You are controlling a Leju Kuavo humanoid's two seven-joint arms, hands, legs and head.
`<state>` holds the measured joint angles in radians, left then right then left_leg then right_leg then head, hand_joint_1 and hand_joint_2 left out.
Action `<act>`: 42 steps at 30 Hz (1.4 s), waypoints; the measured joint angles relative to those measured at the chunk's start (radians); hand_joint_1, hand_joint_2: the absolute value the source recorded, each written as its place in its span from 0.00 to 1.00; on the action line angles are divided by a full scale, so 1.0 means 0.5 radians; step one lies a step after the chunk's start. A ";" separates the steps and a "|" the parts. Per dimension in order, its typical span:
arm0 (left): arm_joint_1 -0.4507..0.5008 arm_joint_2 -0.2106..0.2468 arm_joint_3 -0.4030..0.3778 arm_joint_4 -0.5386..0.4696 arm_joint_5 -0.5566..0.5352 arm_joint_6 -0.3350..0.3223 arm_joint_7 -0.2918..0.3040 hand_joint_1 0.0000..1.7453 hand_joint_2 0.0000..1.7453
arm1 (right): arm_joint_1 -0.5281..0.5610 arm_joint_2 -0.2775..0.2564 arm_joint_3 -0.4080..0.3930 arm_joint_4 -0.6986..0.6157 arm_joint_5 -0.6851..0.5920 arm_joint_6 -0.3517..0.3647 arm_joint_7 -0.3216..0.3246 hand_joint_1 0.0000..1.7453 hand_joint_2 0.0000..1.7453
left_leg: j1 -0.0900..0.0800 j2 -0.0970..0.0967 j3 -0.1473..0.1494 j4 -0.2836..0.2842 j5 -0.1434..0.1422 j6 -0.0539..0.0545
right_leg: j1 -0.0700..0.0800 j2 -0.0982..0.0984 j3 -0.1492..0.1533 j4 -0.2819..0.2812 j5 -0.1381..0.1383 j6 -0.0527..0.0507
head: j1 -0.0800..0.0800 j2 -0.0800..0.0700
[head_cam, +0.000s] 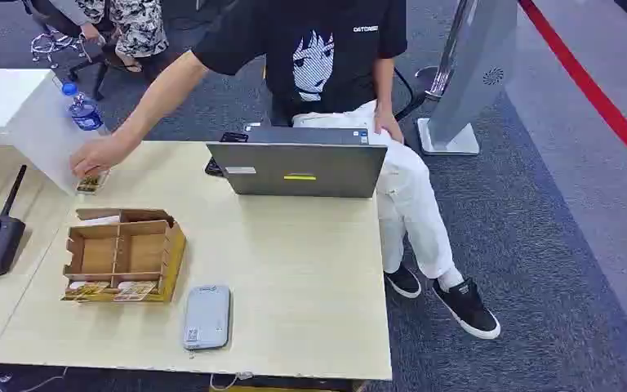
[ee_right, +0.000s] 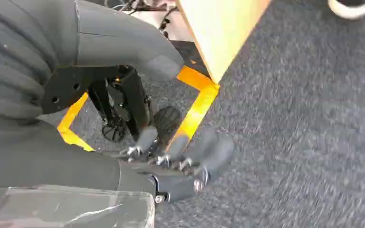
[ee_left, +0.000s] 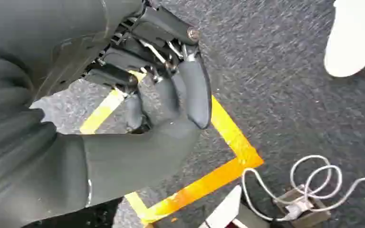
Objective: Pass the card to the sensor for recognition and then transmit it.
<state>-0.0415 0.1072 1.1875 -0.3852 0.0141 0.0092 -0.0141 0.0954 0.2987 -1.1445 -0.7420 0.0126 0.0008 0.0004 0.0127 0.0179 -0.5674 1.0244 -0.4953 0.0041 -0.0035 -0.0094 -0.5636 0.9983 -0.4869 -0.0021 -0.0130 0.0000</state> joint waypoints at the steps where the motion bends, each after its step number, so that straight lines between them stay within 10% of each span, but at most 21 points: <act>1: 0.000 -0.008 0.000 -0.038 0.023 0.002 -0.012 1.00 1.00 | -0.001 -0.002 0.013 -0.001 -0.002 0.001 0.000 1.00 1.00 | 0.000 0.000 0.000 0.000 0.000 0.000 | 0.000 0.000 0.000 0.000 0.000 0.000 | 0.000 0.000; 6: 0.006 -0.051 0.001 -0.300 0.160 0.008 -0.039 1.00 1.00 | 0.001 -0.006 0.070 -0.001 -0.024 0.018 0.000 1.00 1.00 | 0.000 -0.002 0.000 0.000 0.000 0.000 | 0.000 -0.001 0.001 0.000 0.000 0.000 | 0.000 0.000; 7: 0.007 -0.066 0.001 -0.363 0.192 0.008 -0.052 1.00 1.00 | 0.004 -0.006 0.079 -0.001 -0.026 0.024 0.000 0.50 1.00 | 0.000 -0.002 0.000 0.000 0.000 0.000 | 0.000 -0.001 0.001 0.000 0.000 0.000 | 0.000 0.000; 8: 0.009 -0.079 0.001 -0.421 0.218 0.008 -0.060 0.00 1.00 | 0.005 -0.006 0.085 -0.001 -0.031 0.033 0.006 0.00 1.00 | 0.000 -0.001 0.000 0.000 0.000 0.000 | 0.000 -0.001 0.001 0.000 0.000 0.000 | -0.001 0.000; 29: 0.124 -0.452 -0.015 -1.887 0.748 0.032 -0.302 0.00 1.00 | 0.044 -0.005 0.138 -0.027 0.182 0.273 0.105 0.00 1.00 | 0.000 -0.001 0.000 0.000 0.000 0.000 | 0.000 -0.001 0.001 0.000 0.000 0.000 | 0.000 0.000; 42: 0.261 -0.392 -0.397 -2.461 0.358 0.114 -0.555 0.00 1.00 | 0.044 0.003 0.021 -0.073 0.356 0.465 0.124 0.00 1.00 | 0.000 -0.001 0.001 0.000 0.000 0.000 | 0.000 -0.001 0.000 0.000 0.000 0.000 | 0.001 0.000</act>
<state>0.0889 -0.0888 0.9891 -1.6156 0.1929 0.0660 -0.2915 0.1174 0.3002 -1.1342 -0.7786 0.1908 0.2331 0.0626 0.0127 0.0172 -0.5671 1.0244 -0.4951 0.0039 -0.0034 -0.0098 -0.5636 0.9983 -0.4869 -0.0021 -0.0126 0.0000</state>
